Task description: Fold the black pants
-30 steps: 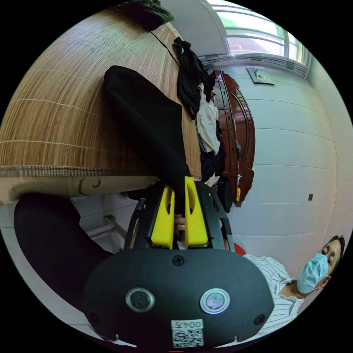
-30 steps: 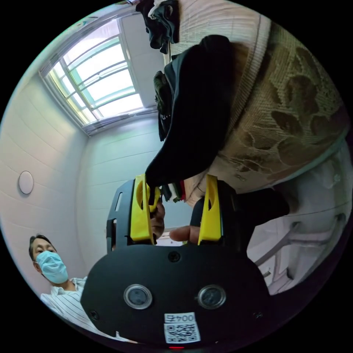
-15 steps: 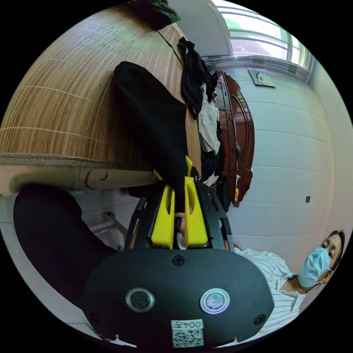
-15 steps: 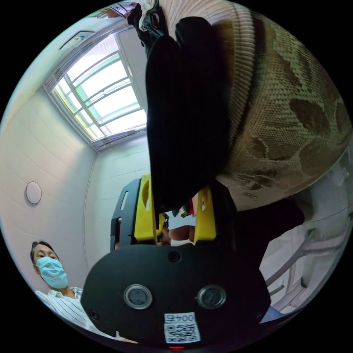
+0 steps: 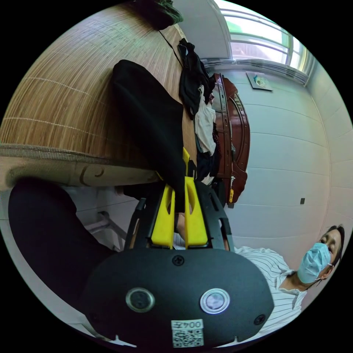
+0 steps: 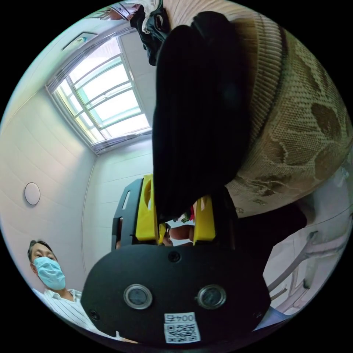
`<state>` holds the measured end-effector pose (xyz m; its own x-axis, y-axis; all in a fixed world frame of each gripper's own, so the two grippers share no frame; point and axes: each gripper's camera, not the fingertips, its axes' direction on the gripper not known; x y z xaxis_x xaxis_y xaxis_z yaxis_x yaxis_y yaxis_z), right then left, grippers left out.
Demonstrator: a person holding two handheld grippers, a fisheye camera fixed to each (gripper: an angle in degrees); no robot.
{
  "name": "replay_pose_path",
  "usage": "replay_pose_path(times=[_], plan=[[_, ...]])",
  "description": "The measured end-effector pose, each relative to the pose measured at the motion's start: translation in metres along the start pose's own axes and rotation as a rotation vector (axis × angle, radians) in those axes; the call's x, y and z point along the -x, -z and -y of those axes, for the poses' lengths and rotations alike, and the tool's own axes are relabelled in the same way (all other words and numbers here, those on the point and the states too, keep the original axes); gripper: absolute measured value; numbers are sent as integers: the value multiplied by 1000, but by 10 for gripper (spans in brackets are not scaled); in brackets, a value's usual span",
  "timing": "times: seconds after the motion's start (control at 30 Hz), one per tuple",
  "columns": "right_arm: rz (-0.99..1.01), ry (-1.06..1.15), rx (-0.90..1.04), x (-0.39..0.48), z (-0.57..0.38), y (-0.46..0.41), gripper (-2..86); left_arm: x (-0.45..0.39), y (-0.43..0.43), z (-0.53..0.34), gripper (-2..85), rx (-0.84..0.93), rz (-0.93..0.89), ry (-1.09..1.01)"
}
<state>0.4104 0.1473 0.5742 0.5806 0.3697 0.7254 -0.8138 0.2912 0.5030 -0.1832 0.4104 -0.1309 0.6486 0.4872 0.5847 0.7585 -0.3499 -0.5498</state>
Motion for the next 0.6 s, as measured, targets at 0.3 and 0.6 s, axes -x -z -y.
replay_pose_path(times=[0.3,0.6], plan=[[-334,11,-44,29,-4,-71,77,-16,-25,-31,65,12,77,-14],[-598,304,102,84,-4,-145,70,-58,-45,-57,58,130,216,-192]])
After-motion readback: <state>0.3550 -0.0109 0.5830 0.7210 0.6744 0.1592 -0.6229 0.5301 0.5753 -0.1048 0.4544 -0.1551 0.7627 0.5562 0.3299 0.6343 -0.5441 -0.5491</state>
